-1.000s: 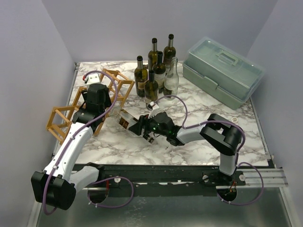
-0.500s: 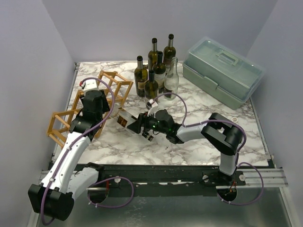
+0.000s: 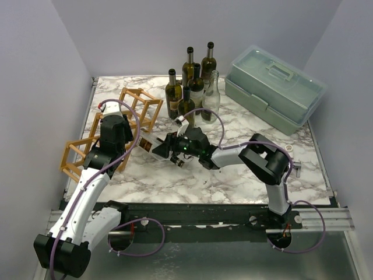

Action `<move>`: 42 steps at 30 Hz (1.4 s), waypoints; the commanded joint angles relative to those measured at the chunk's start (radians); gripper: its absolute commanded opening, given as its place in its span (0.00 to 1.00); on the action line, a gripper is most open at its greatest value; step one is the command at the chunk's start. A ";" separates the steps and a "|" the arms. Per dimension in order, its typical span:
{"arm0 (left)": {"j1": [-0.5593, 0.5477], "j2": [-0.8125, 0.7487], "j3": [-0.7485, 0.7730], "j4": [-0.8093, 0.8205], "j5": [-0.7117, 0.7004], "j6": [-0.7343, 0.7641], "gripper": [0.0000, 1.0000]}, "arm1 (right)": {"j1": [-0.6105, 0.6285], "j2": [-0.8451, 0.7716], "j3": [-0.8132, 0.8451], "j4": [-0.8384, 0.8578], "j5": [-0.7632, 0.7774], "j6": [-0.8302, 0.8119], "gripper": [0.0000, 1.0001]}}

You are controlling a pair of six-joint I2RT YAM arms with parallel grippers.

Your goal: Put the wine bottle on the wine rack

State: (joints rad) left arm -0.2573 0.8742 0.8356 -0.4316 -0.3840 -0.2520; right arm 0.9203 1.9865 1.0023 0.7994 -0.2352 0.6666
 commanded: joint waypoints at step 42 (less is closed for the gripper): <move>-0.008 -0.008 -0.019 0.026 0.069 0.034 0.00 | -0.007 0.157 0.296 0.021 0.025 -0.171 1.00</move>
State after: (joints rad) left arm -0.2577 0.8623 0.8261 -0.4236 -0.3546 -0.2192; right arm 0.9028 2.2311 1.3441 0.7525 -0.2390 0.5598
